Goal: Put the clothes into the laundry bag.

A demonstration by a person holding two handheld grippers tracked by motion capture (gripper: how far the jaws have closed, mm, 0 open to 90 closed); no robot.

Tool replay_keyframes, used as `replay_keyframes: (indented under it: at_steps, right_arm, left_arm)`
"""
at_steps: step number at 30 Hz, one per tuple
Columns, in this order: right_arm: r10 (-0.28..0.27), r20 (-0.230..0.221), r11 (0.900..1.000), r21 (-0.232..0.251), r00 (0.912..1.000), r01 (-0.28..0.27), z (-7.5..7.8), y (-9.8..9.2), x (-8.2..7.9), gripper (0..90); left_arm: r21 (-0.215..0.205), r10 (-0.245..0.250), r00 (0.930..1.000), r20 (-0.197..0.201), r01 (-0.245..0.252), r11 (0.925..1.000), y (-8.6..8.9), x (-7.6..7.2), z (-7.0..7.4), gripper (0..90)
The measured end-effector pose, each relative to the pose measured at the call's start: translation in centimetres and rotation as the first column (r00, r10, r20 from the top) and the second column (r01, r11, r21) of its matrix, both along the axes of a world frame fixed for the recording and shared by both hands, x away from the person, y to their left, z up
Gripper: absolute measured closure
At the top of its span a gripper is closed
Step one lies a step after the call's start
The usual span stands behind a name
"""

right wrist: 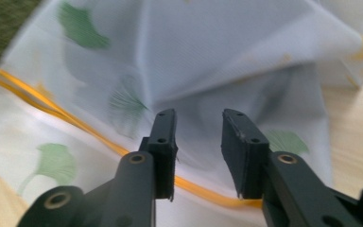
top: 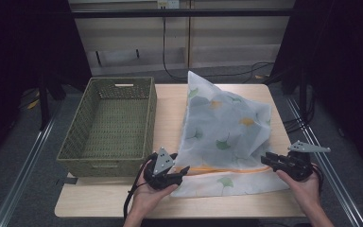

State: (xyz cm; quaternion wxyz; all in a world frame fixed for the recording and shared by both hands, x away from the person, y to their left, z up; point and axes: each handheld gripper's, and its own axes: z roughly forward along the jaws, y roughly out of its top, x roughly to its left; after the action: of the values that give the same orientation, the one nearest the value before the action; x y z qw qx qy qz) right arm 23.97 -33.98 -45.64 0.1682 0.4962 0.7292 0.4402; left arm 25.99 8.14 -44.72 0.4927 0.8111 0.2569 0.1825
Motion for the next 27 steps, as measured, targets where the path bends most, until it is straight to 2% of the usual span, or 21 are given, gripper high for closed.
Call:
replay_keyframes:
  at_steps: [2, 3, 4, 6, 11, 13, 15, 16, 18, 20, 24, 25, 26, 27]
  right_arm:
    - [0.018, 0.033, 1.000, 0.014, 0.9993, -0.018, 0.4, 0.3, -0.3, 60.6]
    - [0.026, 0.050, 0.999, 0.021, 0.9984, -0.027, 0.5, 0.4, -0.4, 59.0]
    - [0.030, 0.064, 0.999, 0.031, 0.9975, -0.032, 0.7, 0.5, -0.6, 57.5]
    - [0.046, 0.092, 0.998, 0.039, 0.9948, -0.049, 1.0, 0.7, -0.9, 56.2]
    - [0.044, 0.139, 0.997, 0.051, 0.9893, -0.052, 1.6, 1.1, -1.8, 51.1]
    - [0.036, 0.153, 0.997, 0.056, 0.9876, -0.045, 1.7, 1.2, -2.1, 49.4]
    - [0.018, 0.162, 0.998, 0.048, 0.9867, -0.026, 1.7, 1.2, -2.5, 47.7]
    - [0.018, 0.163, 0.998, 0.050, 0.9864, -0.026, 1.6, 1.2, -2.5, 47.4]
    - [0.012, 0.150, 0.998, 0.051, 0.9886, -0.020, 1.4, 1.1, -2.4, 45.7]
    - [0.011, 0.136, 0.998, 0.060, 0.9906, -0.019, 1.2, 1.0, -2.2, 44.9]
    - [0.017, 0.133, 0.998, 0.052, 0.9909, -0.024, 1.0, 1.0, -2.1, 44.5]
    - [0.025, 0.132, 0.998, 0.052, 0.9909, -0.032, 1.0, 1.0, -2.1, 44.5]
    - [0.030, 0.131, 0.998, 0.052, 0.9909, -0.038, 1.0, 1.0, -2.0, 44.4]
    - [0.030, 0.135, 0.998, 0.044, 0.9903, -0.037, 1.0, 1.1, -2.0, 44.0]
  left_arm:
    - [-0.034, 0.007, 1.0000, 0.006, -0.007, 0.9994, 0.2, -0.2, 0.5, 33.0]
    - [-0.080, 0.012, 0.9997, 0.023, -0.010, 0.9968, 0.4, -0.6, 0.7, 31.3]
    - [-0.082, 0.014, 0.9994, 0.031, -0.011, 0.9965, 0.7, -0.8, 0.9, 30.4]
    - [-0.112, 0.022, 0.9971, 0.073, -0.014, 0.9936, 1.4, -1.6, 1.2, 29.9]
    - [-0.142, 0.060, 0.9937, 0.095, -0.046, 0.9888, 3.9, -3.2, 1.7, 26.3]
    - [-0.149, 0.108, 0.9889, 0.103, -0.092, 0.9846, 5.1, -3.8, 1.6, 25.9]
    - [-0.150, 0.130, 0.9855, 0.110, -0.113, 0.9822, 6.4, -4.3, 1.5, 25.0]
    - [-0.162, 0.151, 0.9819, 0.114, -0.132, 0.9779, 7.2, -4.5, 1.4, 24.7]
    - [-0.173, 0.184, 0.9762, 0.115, -0.162, 0.9714, 8.3, -5.0, 1.2, 23.6]
    - [-0.170, 0.204, 0.9725, 0.112, -0.184, 0.9681, 9.1, -5.2, 1.0, 23.6]
    - [-0.200, 0.240, 0.9672, 0.083, -0.220, 0.9547, 9.8, -5.6, 0.2, 21.2]
    - [-0.189, 0.245, 0.9660, 0.083, -0.226, 0.9555, 9.9, -5.7, 0.1, 20.1]
    - [-0.203, 0.240, 0.9678, 0.074, -0.221, 0.9538, 9.8, -5.8, -0.2, 19.2]
    - [-0.207, 0.255, 0.9644, 0.069, -0.236, 0.9493, 9.8, -5.9, -0.3, 19.0]
